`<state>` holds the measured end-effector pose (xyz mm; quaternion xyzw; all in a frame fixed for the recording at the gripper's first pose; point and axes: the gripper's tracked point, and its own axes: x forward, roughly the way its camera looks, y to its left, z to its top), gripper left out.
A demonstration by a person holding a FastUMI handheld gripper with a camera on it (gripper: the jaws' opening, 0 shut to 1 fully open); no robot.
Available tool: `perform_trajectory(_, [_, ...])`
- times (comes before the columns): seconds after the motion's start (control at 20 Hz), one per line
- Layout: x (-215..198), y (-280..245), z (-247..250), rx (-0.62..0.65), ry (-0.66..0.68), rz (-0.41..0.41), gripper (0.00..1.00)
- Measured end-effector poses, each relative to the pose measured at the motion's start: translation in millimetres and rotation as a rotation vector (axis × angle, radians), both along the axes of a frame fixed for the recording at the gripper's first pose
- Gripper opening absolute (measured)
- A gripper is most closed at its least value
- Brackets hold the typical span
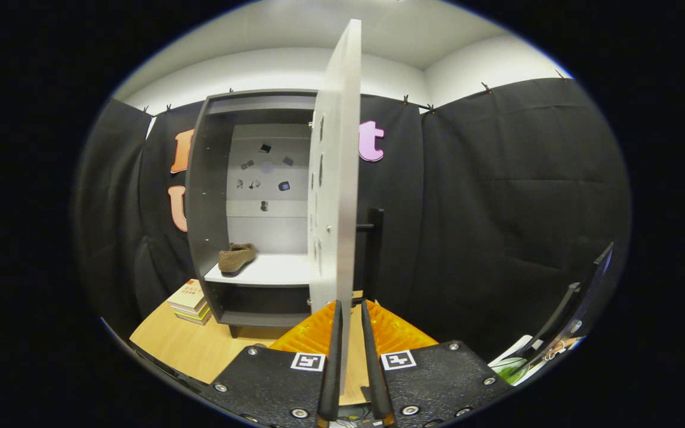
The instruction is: Open the shoe cabinet door, grab the shoes and put them into the shoe cabinet, then close the shoe cabinet door.
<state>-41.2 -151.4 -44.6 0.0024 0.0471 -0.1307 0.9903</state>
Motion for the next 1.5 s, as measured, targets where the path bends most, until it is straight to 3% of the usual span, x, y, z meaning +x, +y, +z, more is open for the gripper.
perform_trajectory(0.25, [-6.7, 65.1, -30.8, 0.007, 0.045, 0.041, 0.21])
perform_trajectory(0.5, [7.2, 140.4, -75.6, 0.062, 0.077, 0.139, 0.21])
perform_trajectory(0.9, [54.4, 226.0, -218.5, 0.146, 0.281, 0.298, 0.21])
perform_trajectory(1.5, [160.1, 234.8, -386.9, 0.230, 0.534, 0.336, 0.21])
